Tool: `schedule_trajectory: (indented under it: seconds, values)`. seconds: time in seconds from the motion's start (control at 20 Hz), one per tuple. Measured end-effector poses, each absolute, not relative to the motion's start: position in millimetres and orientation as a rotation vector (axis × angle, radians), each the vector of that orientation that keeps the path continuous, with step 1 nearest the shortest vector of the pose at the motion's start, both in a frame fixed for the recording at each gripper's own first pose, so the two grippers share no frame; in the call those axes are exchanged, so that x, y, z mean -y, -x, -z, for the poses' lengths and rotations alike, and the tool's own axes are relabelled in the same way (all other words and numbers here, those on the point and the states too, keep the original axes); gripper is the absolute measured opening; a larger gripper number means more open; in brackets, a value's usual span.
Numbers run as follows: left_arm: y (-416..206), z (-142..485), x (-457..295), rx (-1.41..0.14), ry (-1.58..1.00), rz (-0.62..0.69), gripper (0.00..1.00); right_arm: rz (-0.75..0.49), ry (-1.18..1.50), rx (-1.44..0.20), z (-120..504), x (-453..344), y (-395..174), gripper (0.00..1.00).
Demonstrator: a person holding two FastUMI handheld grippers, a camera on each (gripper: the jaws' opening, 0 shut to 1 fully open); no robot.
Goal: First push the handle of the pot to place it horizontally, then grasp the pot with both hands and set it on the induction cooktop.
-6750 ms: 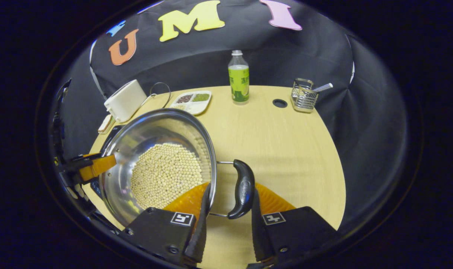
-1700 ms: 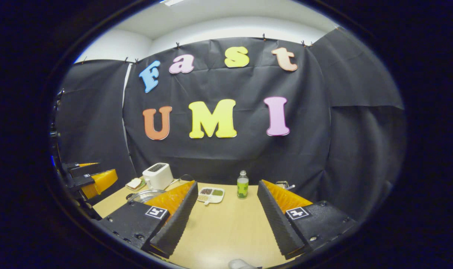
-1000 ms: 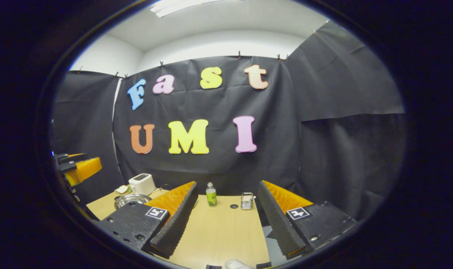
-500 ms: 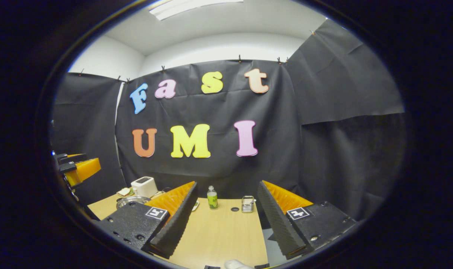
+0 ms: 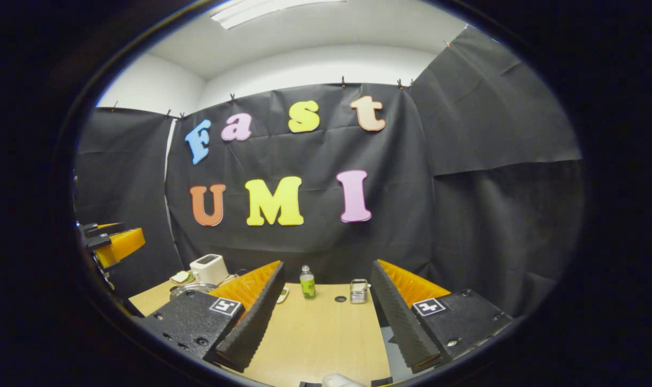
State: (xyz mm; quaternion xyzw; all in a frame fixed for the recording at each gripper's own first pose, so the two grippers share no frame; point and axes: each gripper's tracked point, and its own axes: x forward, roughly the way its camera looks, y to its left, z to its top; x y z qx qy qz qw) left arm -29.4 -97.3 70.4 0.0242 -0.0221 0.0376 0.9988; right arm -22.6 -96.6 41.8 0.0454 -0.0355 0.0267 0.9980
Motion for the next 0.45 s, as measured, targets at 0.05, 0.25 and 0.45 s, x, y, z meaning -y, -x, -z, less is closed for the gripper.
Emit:
schedule_trajectory:
  seconds: [0.05,0.25,0.45]
  values:
    - [29.4,-70.8,98.2,0.045,-0.048,-0.071,0.96,-0.052,-0.089,0.071,-41.9,96.8,22.8,1.0]
    - [30.0,-71.4,97.5,0.043,-0.049,-0.061,0.95,-0.048,-0.089,0.074,-44.2,95.9,24.4,1.0]
    - [32.8,-70.2,95.1,0.036,-0.048,-0.062,0.96,-0.054,-0.086,0.073,-43.5,92.9,25.5,1.0]
